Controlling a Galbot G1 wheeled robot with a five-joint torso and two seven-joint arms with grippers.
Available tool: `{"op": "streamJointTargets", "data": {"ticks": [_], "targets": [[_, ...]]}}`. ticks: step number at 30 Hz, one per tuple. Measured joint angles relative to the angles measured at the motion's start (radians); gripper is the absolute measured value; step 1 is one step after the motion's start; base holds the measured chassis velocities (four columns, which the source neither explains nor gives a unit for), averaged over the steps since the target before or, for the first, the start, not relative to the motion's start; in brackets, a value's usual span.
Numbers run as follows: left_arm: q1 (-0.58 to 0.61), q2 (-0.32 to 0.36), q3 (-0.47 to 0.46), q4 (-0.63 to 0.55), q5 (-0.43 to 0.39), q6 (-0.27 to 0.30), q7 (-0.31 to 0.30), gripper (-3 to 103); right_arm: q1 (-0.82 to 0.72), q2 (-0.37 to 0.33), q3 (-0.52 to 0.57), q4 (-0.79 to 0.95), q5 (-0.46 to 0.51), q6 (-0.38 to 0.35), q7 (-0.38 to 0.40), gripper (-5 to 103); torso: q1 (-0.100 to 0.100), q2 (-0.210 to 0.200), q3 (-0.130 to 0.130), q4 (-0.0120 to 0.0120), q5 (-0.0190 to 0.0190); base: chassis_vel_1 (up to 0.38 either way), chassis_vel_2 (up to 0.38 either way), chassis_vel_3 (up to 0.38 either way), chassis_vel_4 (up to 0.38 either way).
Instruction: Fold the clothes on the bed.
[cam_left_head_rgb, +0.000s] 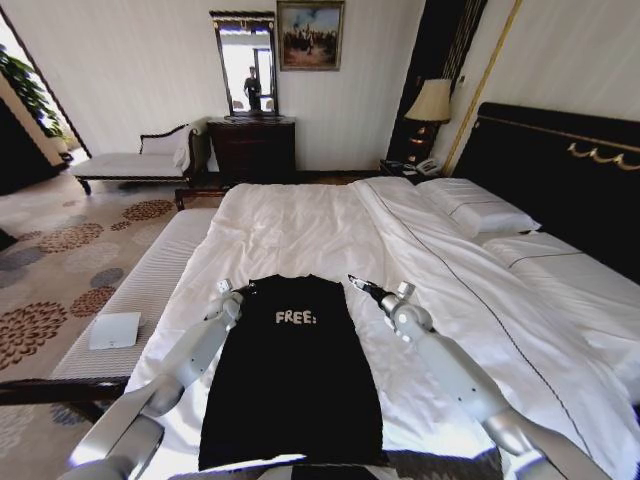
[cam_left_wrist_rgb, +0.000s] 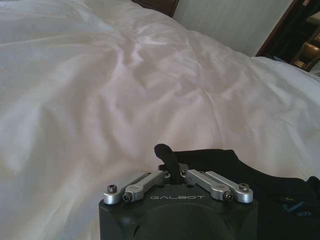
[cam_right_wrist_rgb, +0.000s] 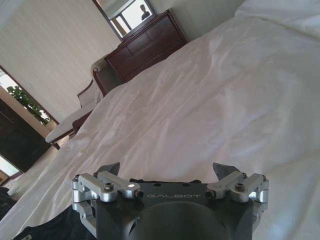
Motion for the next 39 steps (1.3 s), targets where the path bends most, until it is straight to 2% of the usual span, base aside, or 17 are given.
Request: {"op": "streamJointTargets", "data": {"ticks": [4, 7, 10, 18, 28, 29, 30, 32, 33, 35, 36, 38, 39], "targets": [[0.000, 0.001, 0.006, -0.005, -0.006, 0.000, -0.001, 2, 0.049, 0.068, -0.005, -0.153, -0.002, -0.003, -0.055, 100, 0.000, 0.000, 0.000, -0.0001, 0.0002, 0.000, 0.000, 0.000, 0.000], [0.000, 0.002, 0.007, -0.006, -0.009, 0.000, -0.002, 2, 0.061, 0.084, -0.005, -0.202, -0.011, -0.004, -0.087, 100, 0.000, 0.000, 0.000, 0.0001, 0.0001, 0.000, 0.000, 0.000, 0.000], [-0.002, 0.006, 0.010, -0.006, -0.016, 0.000, -0.003, 2, 0.074, 0.107, -0.009, -0.268, -0.062, 0.010, -0.131, 100, 0.000, 0.000, 0.000, -0.0003, 0.0001, 0.000, 0.000, 0.000, 0.000], [-0.014, 0.007, 0.019, -0.004, -0.026, 0.002, -0.005, 2, 0.097, 0.154, 0.010, -0.368, -0.088, 0.016, -0.174, 100, 0.000, 0.000, 0.000, 0.0000, 0.0000, 0.000, 0.000, 0.000, 0.000], [-0.015, 0.000, 0.019, 0.001, -0.030, 0.004, -0.006, 2, 0.116, 0.170, 0.017, -0.430, -0.089, 0.010, -0.198, 98, 0.000, 0.000, 0.000, -0.0002, 0.0001, 0.000, 0.000, 0.000, 0.000], [-0.015, -0.001, 0.019, 0.001, -0.030, 0.005, -0.006, 2, 0.118, 0.173, 0.017, -0.434, -0.088, 0.009, -0.200, 89, 0.000, 0.000, 0.000, -0.0002, 0.0001, 0.000, 0.000, 0.000, 0.000], [-0.015, -0.001, 0.019, 0.001, -0.030, 0.005, -0.006, 2, 0.118, 0.173, 0.017, -0.434, -0.088, 0.009, -0.200, 89, 0.000, 0.000, 0.000, -0.0002, 0.0001, 0.000, 0.000, 0.000, 0.000], [-0.015, -0.002, 0.019, 0.001, -0.032, 0.006, -0.006, 2, 0.125, 0.182, 0.017, -0.448, -0.090, 0.006, -0.206, 78, 0.000, 0.000, 0.000, -0.0002, 0.0002, 0.000, 0.000, 0.000, 0.000], [-0.015, -0.002, 0.019, 0.001, -0.033, 0.006, -0.006, 2, 0.127, 0.185, 0.018, -0.452, -0.092, 0.006, -0.208, 78, 0.000, 0.000, 0.000, -0.0002, 0.0001, 0.000, 0.000, 0.000, 0.000], [-0.018, -0.002, 0.020, 0.002, -0.034, 0.007, -0.006, 2, 0.134, 0.195, 0.018, -0.470, -0.102, 0.006, -0.218, 66, 0.000, 0.000, 0.000, -0.0002, 0.0001, 0.000, 0.000, 0.000, 0.000], [-0.018, -0.002, 0.020, 0.002, -0.034, 0.007, -0.006, 2, 0.134, 0.195, 0.018, -0.470, -0.102, 0.006, -0.218, 66, 0.000, 0.000, 0.000, -0.0002, 0.0001, 0.000, 0.000, 0.000, 0.000], [-0.020, -0.002, 0.021, 0.004, -0.034, 0.008, -0.006, 2, 0.142, 0.205, 0.022, -0.489, -0.112, 0.006, -0.226, 56, 0.000, 0.000, 0.000, 0.0001, 0.0002, 0.000, 0.000, 0.000, 0.000], [-0.021, -0.002, 0.021, 0.005, -0.035, 0.008, -0.006, 2, 0.144, 0.207, 0.024, -0.495, -0.115, 0.006, -0.229, 56, 0.000, 0.000, 0.000, 0.0000, 0.0002, 0.000, 0.000, 0.000, 0.000]]}}
